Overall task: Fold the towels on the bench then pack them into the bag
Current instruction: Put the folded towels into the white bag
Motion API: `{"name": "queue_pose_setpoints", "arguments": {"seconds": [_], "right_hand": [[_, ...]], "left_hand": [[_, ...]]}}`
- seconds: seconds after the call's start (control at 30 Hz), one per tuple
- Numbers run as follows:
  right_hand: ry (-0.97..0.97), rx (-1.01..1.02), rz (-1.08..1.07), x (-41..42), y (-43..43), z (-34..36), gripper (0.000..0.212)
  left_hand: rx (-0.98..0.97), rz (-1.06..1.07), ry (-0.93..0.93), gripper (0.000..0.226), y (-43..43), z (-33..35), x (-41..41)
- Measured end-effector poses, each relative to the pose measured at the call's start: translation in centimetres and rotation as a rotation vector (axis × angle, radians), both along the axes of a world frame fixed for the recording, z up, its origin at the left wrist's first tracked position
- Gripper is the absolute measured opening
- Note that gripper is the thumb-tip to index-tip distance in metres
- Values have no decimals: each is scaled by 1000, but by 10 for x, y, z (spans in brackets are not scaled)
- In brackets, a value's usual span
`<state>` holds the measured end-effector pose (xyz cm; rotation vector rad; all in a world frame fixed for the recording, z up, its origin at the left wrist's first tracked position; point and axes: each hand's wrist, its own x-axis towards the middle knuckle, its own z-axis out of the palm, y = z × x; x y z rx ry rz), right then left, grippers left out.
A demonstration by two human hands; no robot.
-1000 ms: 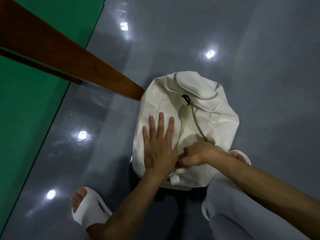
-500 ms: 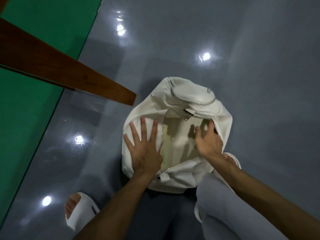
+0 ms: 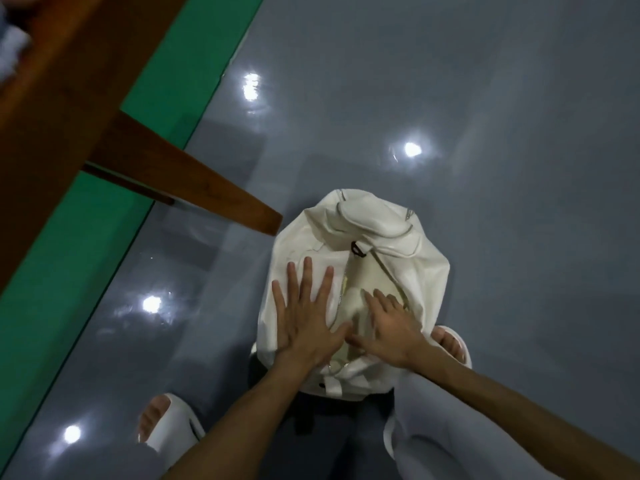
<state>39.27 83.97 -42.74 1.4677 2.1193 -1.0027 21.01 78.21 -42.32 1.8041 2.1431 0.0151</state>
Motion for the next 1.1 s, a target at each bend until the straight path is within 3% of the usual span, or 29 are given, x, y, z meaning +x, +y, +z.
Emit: {"name": "queue_pose_setpoints", "arguments": {"seconds": [0.17,0.37,0.77,0.93,1.1], "right_hand": [[119,170,191,-9,31,59,113],[88,321,327,-16,40,161,106],[350,622,467,-102,-7,403,112],[626,563,391,-166,-60,456,113],[820,214,110,-220,-116,470,72]], "left_hand": [[9,-22,-20,99,7,43,-7],[65,-69,33,93,11,135,-18],[472,-52,221,90,-47,391,-94],[613,-12,259,84,-106,461,-132],[733,332,243,75,-174,478,-197]]}}
